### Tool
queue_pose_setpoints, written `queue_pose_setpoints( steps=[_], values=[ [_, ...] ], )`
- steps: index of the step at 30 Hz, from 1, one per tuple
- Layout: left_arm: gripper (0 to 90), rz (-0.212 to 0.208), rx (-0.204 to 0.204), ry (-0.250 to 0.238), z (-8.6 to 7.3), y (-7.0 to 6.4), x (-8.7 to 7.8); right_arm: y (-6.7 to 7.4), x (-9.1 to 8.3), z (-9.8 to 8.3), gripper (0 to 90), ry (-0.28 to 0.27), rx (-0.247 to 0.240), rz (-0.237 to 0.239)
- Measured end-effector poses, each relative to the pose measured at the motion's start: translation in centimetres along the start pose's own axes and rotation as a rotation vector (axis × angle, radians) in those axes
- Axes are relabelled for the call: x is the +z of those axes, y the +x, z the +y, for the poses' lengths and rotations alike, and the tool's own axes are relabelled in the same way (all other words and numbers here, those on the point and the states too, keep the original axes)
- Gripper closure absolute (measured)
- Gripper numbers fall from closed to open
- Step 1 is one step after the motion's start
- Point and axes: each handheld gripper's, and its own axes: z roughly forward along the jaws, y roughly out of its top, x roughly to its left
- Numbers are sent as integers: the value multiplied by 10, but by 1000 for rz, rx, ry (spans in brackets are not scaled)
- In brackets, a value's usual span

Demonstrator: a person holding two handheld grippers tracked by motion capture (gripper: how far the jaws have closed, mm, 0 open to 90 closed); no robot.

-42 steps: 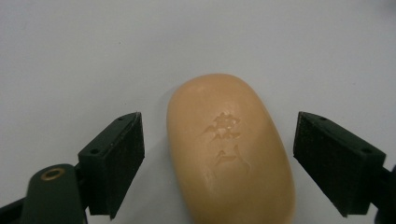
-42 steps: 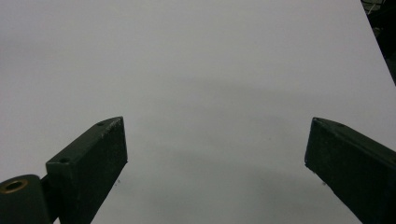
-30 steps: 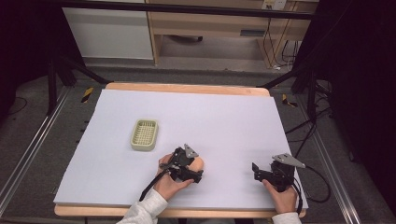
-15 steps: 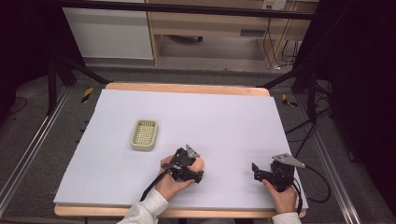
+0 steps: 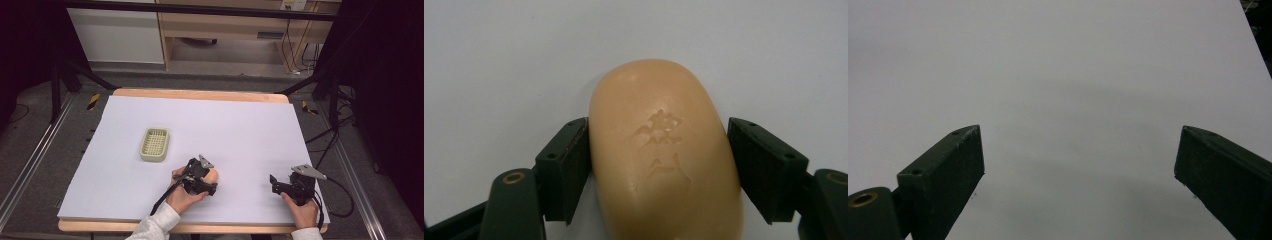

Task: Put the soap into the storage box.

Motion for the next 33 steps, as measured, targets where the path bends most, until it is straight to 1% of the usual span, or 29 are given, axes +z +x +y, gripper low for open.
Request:
queue_pose_setpoints(
  steps=[8,15,21,27,29,31,33],
  values=[
    [265,18,14,7,1,-2,1,1,0,0,61,2,-3,3],
    [277,20,15,10,1,-2,1,0,1,0,61,3,-4,3],
    [290,10,13,5,1,0,0,0,0,0,61,3,-1,4],
    [296,6,8,2,2,3,-5,-1,-1,0,60,0,2,6],
    [299,-2,8,-5,2,5,-11,-1,-1,0,61,2,9,7],
    [300,1,6,-14,2,5,-14,-1,-1,0,61,2,7,7],
    [301,-1,7,-13,2,6,-16,-1,-1,0,61,2,6,7]
  ],
)
